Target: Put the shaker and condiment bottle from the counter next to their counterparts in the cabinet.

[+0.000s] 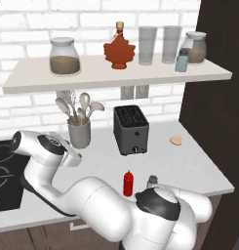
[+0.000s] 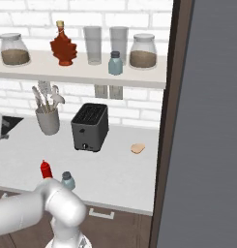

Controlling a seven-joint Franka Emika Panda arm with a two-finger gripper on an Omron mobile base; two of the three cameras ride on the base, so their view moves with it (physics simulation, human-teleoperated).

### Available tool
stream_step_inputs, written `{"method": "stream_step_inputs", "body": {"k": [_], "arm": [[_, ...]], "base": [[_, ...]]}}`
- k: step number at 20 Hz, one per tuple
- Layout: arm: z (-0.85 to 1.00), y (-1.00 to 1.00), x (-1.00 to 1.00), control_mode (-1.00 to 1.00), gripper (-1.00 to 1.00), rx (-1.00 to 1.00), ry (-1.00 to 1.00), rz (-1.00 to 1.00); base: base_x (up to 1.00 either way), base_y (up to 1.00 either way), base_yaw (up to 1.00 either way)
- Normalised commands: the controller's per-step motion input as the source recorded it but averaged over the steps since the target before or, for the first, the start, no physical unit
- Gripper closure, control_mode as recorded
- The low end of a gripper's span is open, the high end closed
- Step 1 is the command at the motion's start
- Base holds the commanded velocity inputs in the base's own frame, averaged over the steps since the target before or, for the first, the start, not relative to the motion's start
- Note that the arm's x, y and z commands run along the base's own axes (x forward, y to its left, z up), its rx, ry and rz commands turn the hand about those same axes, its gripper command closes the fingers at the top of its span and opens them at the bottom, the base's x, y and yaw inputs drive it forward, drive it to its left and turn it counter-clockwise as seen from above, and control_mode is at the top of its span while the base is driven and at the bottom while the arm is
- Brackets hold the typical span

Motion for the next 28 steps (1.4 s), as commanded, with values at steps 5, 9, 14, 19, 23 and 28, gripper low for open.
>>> {"method": "stream_step_inputs", "body": {"k": [5, 9, 14, 19, 23, 28], "arm": [[-0.09, -0.12, -0.22, -1.00, -1.00, 0.00, 0.00, -0.24], [-0.19, -0.13, -0.33, -1.00, -1.00, 0.00, -0.01, -0.22], [-0.22, -0.28, -0.40, -1.00, -1.00, 0.01, 0.00, -0.13], [-0.03, -0.40, -0.14, -1.00, -1.00, -0.02, 0.01, 0.01], [-0.05, -0.53, -0.06, -1.00, -1.00, -0.01, 0.03, 0.04], [-0.26, -0.56, -0.08, -1.00, -1.00, 0.00, 0.02, 0.06]], "base": [[0.00, 0.00, 0.00], [0.00, 0.00, 0.00], [0.00, 0.00, 0.00], [0.00, 0.00, 0.00], [0.00, 0.00, 0.00], [0.00, 0.00, 0.00]]}}
